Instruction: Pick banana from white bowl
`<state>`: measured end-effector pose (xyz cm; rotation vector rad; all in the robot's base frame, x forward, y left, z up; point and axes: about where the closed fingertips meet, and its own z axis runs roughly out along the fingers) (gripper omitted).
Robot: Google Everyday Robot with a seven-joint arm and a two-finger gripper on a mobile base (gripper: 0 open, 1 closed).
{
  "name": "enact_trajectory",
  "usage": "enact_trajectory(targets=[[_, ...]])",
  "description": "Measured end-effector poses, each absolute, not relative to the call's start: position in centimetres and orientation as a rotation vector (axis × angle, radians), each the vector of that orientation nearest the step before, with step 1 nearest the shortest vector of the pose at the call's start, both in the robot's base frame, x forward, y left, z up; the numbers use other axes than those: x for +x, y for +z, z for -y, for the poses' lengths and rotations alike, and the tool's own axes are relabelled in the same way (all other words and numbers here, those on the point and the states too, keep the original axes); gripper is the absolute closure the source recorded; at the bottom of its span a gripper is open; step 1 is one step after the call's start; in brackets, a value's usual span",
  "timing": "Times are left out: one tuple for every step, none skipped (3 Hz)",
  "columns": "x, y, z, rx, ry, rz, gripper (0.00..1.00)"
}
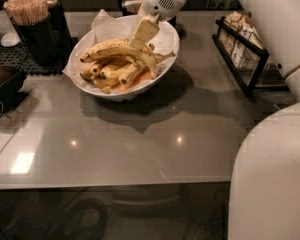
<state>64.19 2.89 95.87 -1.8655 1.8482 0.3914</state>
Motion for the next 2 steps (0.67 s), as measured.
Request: enact_trajectory(targets=[[64.20,95.75,-2.88,-1.869,0.391,-1.845,0.66],[64.14,95.73,-3.03,-1.878,0.400,-1.841,0.43]])
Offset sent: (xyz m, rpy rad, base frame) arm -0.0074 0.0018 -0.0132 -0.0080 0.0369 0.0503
